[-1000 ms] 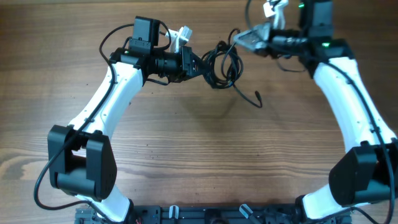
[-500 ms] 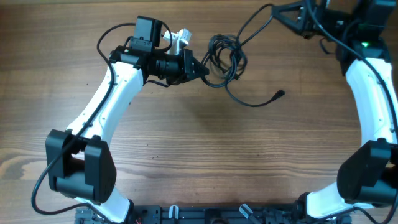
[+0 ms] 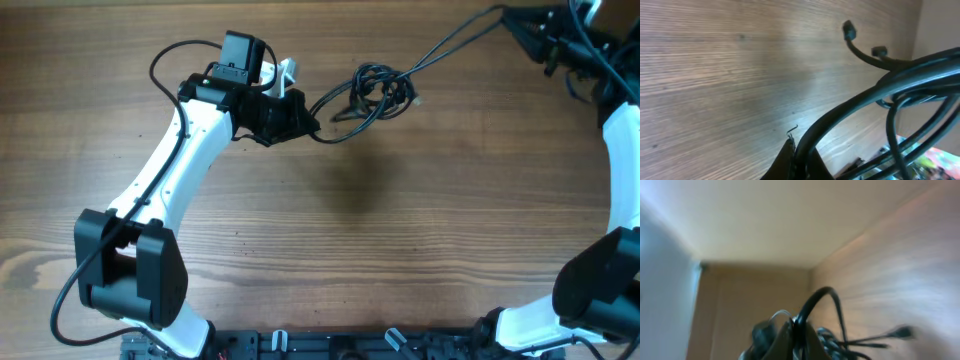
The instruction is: Untangle cables
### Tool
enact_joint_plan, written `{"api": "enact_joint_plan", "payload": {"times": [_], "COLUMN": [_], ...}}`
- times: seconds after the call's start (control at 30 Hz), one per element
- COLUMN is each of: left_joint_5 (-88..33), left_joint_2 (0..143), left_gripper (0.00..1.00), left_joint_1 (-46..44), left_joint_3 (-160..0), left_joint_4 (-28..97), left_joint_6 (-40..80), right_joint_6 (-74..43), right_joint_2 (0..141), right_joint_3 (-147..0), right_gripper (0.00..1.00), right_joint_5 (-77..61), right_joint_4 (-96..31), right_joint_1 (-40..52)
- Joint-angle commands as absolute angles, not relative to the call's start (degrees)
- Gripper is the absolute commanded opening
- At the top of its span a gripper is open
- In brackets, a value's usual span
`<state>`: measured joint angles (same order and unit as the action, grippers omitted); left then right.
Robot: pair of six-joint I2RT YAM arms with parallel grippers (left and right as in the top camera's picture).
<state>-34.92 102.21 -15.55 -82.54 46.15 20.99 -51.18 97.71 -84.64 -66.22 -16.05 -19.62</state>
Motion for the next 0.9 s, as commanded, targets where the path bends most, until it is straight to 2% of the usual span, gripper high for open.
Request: {"api": "enact_joint_plan", "payload": {"times": [0.0,0.13,0.33,0.4,0.57,0.67,0.77,0.87], "left_joint_5": [-26.85,-26.02,-25.82,-25.85,-25.89,-27.94,-32.58,-42.24], "left_joint_2": [102.87,102.87,102.87,102.87,102.87,102.87,102.87,102.87], "left_gripper": [0.04,0.04,0.04,0.04,0.04,0.04,0.04,0.04], "left_joint_1": [-14.02,-14.02,-14.02,-14.02,-14.02,-14.02,-14.02,-13.96], "left_joint_3": [-80.84,-80.84,-80.84,-80.84,-80.84,-80.84,-80.84,-80.86], "left_joint_4": [47.62,47.64,47.64,47.64,47.62,47.57,46.52,42.65], "left_joint_6": [19.64,19.66,19.66,19.66,19.7,19.73,19.97,22.68], "right_joint_6": [-37.98,-34.28,-34.2,-30.46,-19.81,-17.54,-16.47,-16.43], "right_joint_2": [95.57,95.57,95.55,95.55,95.55,95.55,95.57,95.57], "right_joint_3": [-85.86,-85.86,-85.89,-85.89,-85.89,-85.89,-85.86,-85.76], "right_gripper": [0.05,0.05,0.05,0.04,0.12,0.31,0.48,0.55], "right_joint_5": [-43.13,-22.55,1.41,-0.91,-26.76,-39.13,-43.59,-43.57], "right_joint_4": [-25.39,-36.56,-41.65,-40.71,-37.91,-38.04,-40.03,-41.65], "right_joint_1": [-21.17,-18.92,-18.17,-18.17,-18.15,-17.76,-15.62,-12.6]}}
